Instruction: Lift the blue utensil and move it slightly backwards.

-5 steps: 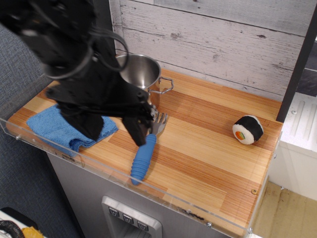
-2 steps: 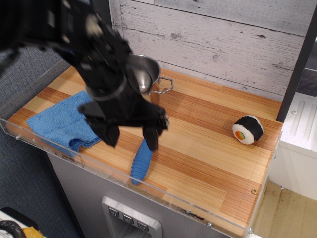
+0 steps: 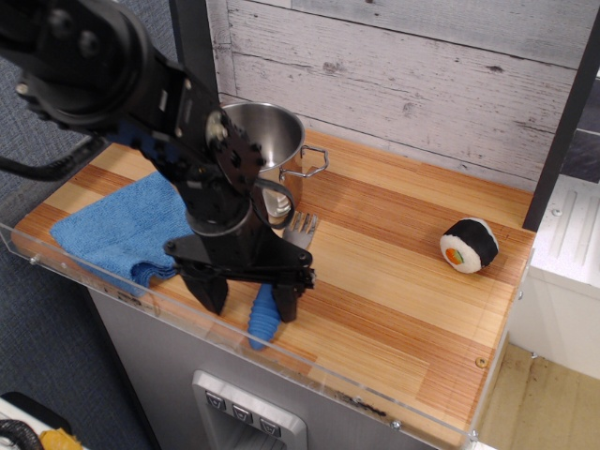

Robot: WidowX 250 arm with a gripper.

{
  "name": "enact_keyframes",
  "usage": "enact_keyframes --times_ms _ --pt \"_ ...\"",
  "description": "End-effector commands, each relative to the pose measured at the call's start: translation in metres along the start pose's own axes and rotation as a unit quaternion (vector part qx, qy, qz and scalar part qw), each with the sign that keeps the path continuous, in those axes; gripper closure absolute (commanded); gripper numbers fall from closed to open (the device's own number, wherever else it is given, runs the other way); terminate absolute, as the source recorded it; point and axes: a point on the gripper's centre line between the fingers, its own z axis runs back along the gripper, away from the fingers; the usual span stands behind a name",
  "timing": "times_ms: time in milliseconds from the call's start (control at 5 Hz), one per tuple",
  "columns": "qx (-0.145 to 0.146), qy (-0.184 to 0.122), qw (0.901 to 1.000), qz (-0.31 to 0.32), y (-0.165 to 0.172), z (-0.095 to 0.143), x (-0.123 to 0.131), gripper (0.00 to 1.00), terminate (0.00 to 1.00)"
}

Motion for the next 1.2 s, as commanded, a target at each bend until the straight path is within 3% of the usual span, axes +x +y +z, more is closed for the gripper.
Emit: enact_keyframes --times_ms 0,800,1000 --pt "0.008 -0.016 0.9998 0.004 0.010 -0.008 0.003 1.00 0.00" --pt "-0.001 -0.017 0.9998 0.003 0.012 -0.006 -0.004 1.00 0.00" --pt "-0.009 -0.013 0.9994 -0.029 -0.004 -0.007 -0.005 1.00 0.00"
